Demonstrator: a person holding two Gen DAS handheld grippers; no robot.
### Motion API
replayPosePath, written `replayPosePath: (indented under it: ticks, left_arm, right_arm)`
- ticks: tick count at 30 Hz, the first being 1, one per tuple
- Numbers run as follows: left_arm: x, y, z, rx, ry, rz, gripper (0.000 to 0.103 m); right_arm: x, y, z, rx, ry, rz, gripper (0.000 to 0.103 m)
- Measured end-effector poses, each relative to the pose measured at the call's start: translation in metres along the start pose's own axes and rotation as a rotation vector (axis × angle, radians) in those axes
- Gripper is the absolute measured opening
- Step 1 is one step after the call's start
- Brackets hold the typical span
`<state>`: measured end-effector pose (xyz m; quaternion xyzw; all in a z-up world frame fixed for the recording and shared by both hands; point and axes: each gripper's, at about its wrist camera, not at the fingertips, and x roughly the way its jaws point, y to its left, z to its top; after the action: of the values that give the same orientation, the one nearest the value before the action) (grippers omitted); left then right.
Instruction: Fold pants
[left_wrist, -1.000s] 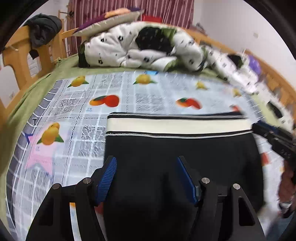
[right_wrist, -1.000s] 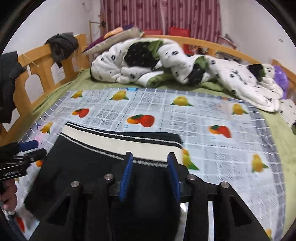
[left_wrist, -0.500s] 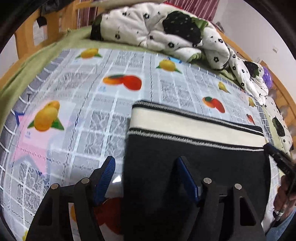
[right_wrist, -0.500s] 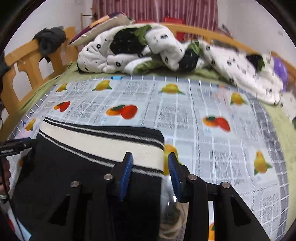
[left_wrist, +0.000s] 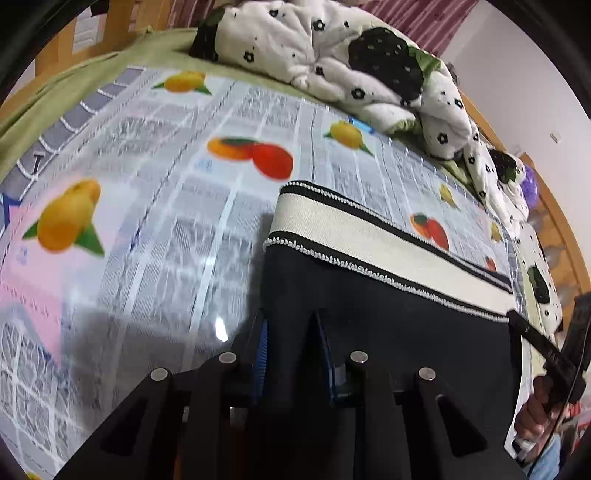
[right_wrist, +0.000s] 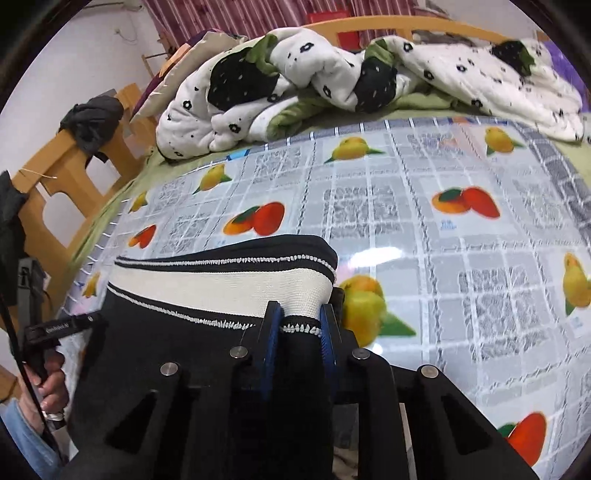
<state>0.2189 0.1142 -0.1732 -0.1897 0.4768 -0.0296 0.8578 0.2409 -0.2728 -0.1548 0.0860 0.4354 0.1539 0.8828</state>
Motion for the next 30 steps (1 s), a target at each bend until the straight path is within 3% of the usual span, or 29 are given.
replayPosePath:
  ticks: [3,4,7,8,11,13,15,17,22,30]
  left_arm:
    - [0.004,-0.007,0.006,0.034,0.0,0.032,0.025]
    - [0.003,-0.008,0.006,0.046,0.001,0.051,0.032]
    - [-0.01,-0.018,0.006,0.095,-0.072,0.222,0.037]
    - [-0.014,-0.022,0.006,0.111,-0.102,0.248,0.037]
    - [-0.022,-0.039,0.007,0.169,-0.147,0.231,0.038]
    - [-0.018,-0.048,0.004,0.198,-0.141,0.191,0.05]
    - [-0.007,-0.055,-0.003,0.24,-0.12,0.202,0.052]
    - [-0.008,-0.057,-0.007,0.261,-0.149,0.218,0.052]
    - [-0.007,-0.051,-0.005,0.23,-0.119,0.201,0.059]
    - [-0.005,-0.056,-0.015,0.227,-0.081,0.22,0.06]
  right_arm:
    - [0.006,-0.001,0.003,-0.012,-0.019,-0.02,0.02]
    - [0.006,-0.001,0.004,-0.025,-0.023,-0.028,0.022]
    - [-0.002,0.004,0.009,-0.075,-0.044,-0.069,0.031]
    - [-0.007,0.004,0.01,-0.076,-0.065,-0.055,0.031]
    - [-0.021,0.008,0.013,-0.066,-0.142,-0.045,0.031]
    - [-0.017,0.014,0.013,-0.075,-0.139,-0.038,0.031]
    - [-0.007,0.021,0.008,-0.099,-0.121,-0.063,0.031]
    - [0.006,0.026,0.002,-0.147,-0.102,-0.126,0.031]
    - [0.007,0.022,0.001,-0.124,-0.11,-0.119,0.031]
    - [0.005,0.027,-0.003,-0.146,-0.11,-0.151,0.031]
